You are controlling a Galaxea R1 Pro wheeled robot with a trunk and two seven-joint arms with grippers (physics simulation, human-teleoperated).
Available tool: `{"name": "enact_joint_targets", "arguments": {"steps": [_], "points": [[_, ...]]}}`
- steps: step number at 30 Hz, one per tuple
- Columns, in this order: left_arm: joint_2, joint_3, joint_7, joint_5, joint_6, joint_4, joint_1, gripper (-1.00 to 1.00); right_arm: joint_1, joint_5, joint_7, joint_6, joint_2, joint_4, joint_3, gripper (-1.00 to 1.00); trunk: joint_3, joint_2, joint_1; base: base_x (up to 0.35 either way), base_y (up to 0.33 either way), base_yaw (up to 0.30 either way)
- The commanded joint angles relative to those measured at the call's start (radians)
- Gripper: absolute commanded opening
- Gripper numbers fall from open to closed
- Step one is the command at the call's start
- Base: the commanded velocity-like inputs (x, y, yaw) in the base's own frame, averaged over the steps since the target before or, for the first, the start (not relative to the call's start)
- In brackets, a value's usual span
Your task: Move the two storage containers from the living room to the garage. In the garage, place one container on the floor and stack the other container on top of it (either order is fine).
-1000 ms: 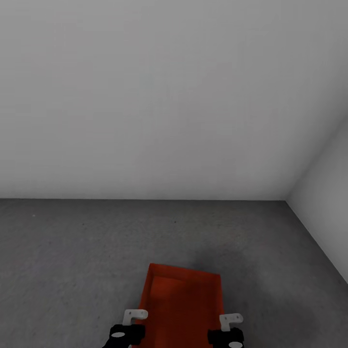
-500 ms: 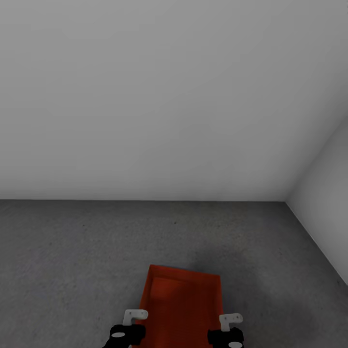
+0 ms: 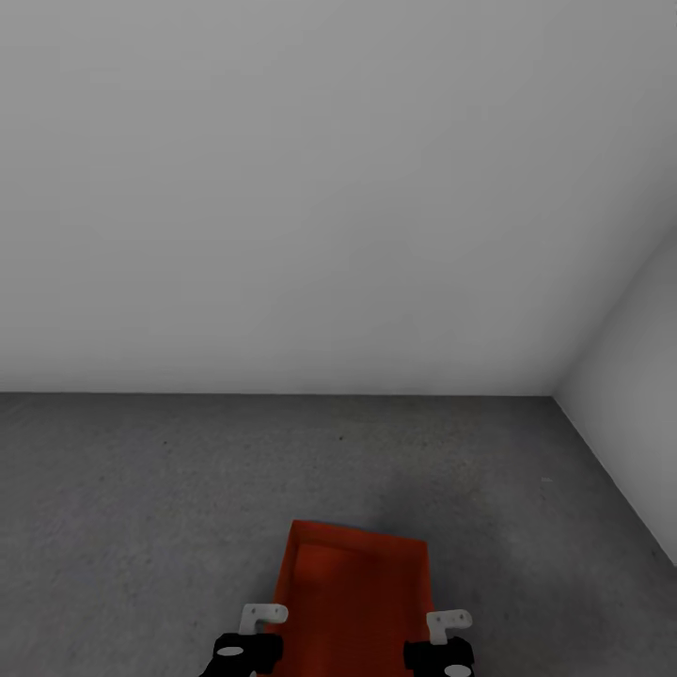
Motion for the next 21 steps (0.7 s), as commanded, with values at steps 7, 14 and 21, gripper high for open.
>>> {"name": "enact_joint_targets", "arguments": {"steps": [7, 14, 21], "points": [[0.0, -0.006, 0.006, 0.0, 0.007, -0.002, 0.0, 1.0, -0.001, -0.01, -0.006, -0.002, -0.001, 0.0, 0.008, 1.0, 0.021, 0.049, -0.027, 0.0, 0.0, 0.0], [0.0, -0.005, 0.006, 0.0, 0.008, -0.002, 0.0, 1.0, -0.001, -0.01, -0.006, -0.002, -0.001, 0.0, 0.008, 1.0, 0.043, 0.098, -0.054, 0.0, 0.0, 0.0], [0.0, -0.005, 0.006, 0.0, 0.008, -0.002, 0.0, 1.0, -0.001, -0.01, -0.006, -0.003, 0.0, 0.0, 0.008, 1.0, 0.063, 0.14, -0.077, 0.0, 0.0, 0.0]]}}
